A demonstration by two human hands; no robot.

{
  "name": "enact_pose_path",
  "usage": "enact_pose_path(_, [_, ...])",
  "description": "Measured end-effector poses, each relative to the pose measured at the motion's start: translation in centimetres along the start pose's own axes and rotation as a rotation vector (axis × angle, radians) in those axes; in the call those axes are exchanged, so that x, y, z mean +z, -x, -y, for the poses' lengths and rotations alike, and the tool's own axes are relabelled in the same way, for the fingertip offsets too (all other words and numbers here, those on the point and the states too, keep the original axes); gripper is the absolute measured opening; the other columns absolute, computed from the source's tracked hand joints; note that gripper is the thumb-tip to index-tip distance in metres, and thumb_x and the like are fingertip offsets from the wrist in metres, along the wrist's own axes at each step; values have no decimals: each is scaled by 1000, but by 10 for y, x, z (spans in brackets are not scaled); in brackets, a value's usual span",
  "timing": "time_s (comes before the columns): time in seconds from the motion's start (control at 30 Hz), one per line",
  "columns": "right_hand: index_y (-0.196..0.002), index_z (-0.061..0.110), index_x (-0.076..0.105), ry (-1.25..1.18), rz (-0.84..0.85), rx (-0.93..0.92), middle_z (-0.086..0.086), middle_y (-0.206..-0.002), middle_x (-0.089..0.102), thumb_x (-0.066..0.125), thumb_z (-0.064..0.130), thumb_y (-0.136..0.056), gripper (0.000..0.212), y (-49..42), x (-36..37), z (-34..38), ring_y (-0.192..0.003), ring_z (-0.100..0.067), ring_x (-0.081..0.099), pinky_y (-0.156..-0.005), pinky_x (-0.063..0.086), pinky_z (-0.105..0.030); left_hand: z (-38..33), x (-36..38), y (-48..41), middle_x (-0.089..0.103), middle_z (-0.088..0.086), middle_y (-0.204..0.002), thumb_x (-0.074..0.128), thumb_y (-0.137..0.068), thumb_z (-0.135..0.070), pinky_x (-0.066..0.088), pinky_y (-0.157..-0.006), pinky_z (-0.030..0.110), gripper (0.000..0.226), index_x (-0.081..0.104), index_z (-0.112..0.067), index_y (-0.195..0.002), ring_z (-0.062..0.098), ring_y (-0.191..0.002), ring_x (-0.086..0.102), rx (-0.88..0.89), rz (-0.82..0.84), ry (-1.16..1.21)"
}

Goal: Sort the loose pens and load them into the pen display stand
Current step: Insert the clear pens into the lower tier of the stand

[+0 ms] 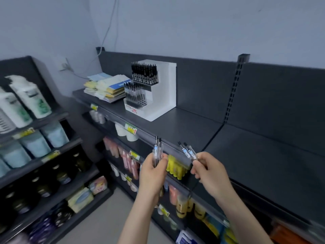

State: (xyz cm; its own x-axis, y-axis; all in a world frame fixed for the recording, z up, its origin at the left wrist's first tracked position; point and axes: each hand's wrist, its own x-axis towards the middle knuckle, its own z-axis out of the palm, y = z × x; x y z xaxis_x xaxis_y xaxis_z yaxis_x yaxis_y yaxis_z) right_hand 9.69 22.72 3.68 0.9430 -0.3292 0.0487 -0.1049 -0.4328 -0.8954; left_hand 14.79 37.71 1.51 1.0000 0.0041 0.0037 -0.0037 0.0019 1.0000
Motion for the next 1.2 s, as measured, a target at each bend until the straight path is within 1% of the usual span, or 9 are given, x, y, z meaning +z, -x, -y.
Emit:
enact_pose_path(0.17, [-80,20,58,38,52,-58,1,-70,65,49,12,-91,16,-21,41,23,-65,-15,57,-68,50,-37,0,-40,-25,36,-6,-56,61,-92,-23,26,-49,28,18,54,-20,-76,12,-51,31,-8,-62,40])
enact_pose_path(0.33, [-83,23,58,6,96,-55,4,-69,66,50,12,-91,16,-51,75,33,-64,-9,56,-63,47,-28,5,-61,-57,38,0,-58,61,-92,-23,27,-46,26,17,57,-21,-76,13,-48,31,-28,-83,76])
enact_pose_path(0.57, [-87,25,58,-20,167,-65,5,-68,67,50,14,-92,14,-131,130,44,-60,-7,57,-66,49,-31,11,-86,-127,52,37,-72,61,-81,-41,29,-46,28,16,60,-25,-80,27,-58,42,-43,-126,4])
enact_pose_path(0.63, [-84,24,57,-38,167,-88,7,-67,66,50,13,-92,15,-157,143,50,-57,-7,55,-64,48,-30,5,-90,-156,48,32,-65,62,-85,-36,28,-45,27,17,59,-20,-80,24,-55,39,-30,-137,1])
enact_pose_path(0.83, [-79,23,57,-50,189,-118,6,-66,66,52,13,-90,15,-222,170,59,-57,-8,54,-63,48,-33,-8,-85,-226,41,-9,-49,60,-92,-14,29,-44,23,5,63,-13,-89,9,-44,33,-21,-160,39])
enact_pose_path(0.97, [-80,24,58,-41,220,-130,6,-69,67,52,17,-93,16,-253,182,61,-60,-7,56,-65,49,-32,-11,-79,-256,42,-7,-50,59,-93,-15,34,-42,21,8,65,-14,-98,8,-42,35,-44,-149,68])
enact_pose_path(1.03, [-80,23,59,-35,234,-128,7,-69,67,52,17,-93,16,-265,188,60,-59,-7,57,-64,49,-33,-11,-76,-269,41,-5,-51,61,-93,-18,33,-41,24,6,64,-14,-89,11,-43,35,-44,-140,45])
enact_pose_path(1.1, [-80,22,59,-24,248,-123,7,-70,67,51,16,-93,16,-273,192,59,-58,-6,57,-63,49,-33,-9,-75,-279,36,2,-52,62,-93,-19,29,-39,24,20,54,-14,-74,14,-42,31,-52,-136,34])
enact_pose_path(1.2, [-77,24,58,-7,259,-129,8,-70,67,51,16,-93,19,-284,196,60,-59,-7,58,-63,49,-32,-11,-73,-292,33,4,-54,63,-92,-21,27,-38,23,27,49,-14,-71,12,-42,29,-73,-128,45])
